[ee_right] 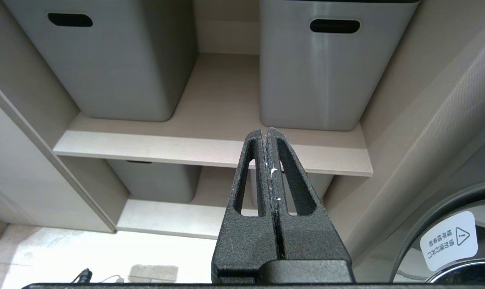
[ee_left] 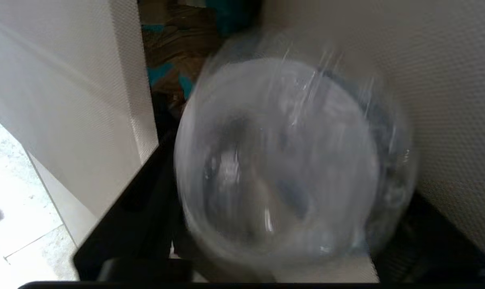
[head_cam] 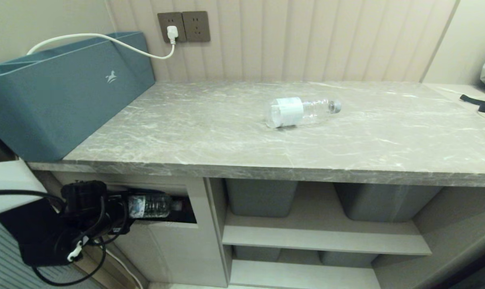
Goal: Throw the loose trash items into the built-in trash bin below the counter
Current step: Put the garbage in the trash can
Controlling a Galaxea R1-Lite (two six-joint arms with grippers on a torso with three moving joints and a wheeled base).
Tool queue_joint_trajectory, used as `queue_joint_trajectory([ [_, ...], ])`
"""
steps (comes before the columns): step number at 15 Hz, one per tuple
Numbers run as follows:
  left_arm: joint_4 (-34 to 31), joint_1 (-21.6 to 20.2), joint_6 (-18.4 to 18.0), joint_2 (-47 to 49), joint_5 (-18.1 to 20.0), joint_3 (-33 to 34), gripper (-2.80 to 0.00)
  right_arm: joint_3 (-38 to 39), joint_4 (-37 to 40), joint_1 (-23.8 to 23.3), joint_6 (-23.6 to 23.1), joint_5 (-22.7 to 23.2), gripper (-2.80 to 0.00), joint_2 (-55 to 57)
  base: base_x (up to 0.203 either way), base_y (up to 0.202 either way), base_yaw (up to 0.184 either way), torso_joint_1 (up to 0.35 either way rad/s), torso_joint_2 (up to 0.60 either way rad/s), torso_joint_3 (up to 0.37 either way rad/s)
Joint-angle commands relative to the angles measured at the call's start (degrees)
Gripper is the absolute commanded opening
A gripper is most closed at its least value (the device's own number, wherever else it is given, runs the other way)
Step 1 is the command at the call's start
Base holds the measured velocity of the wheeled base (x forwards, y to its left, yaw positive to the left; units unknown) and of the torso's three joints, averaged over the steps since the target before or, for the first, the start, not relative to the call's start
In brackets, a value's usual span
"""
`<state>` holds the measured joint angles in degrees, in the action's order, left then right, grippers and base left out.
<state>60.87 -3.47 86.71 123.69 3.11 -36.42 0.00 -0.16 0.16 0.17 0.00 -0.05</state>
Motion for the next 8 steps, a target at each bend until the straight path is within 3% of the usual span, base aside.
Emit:
queue_joint_trajectory([
  [1, 0.4, 0.0, 0.5, 0.7, 0.0, -0.8, 0.0, 0.0, 0.0, 0.0, 0.0, 0.0, -2.8, 0.0, 0.0, 0.0, 0.0, 0.0, 0.0, 0.0],
  [8, 0.3, 1.6, 0.9, 1.4, -0.4, -2.5, 0.0, 0.0, 0.0, 0.0, 0.0, 0.0, -2.8, 0.0, 0.0, 0.0, 0.0, 0.0, 0.0, 0.0],
])
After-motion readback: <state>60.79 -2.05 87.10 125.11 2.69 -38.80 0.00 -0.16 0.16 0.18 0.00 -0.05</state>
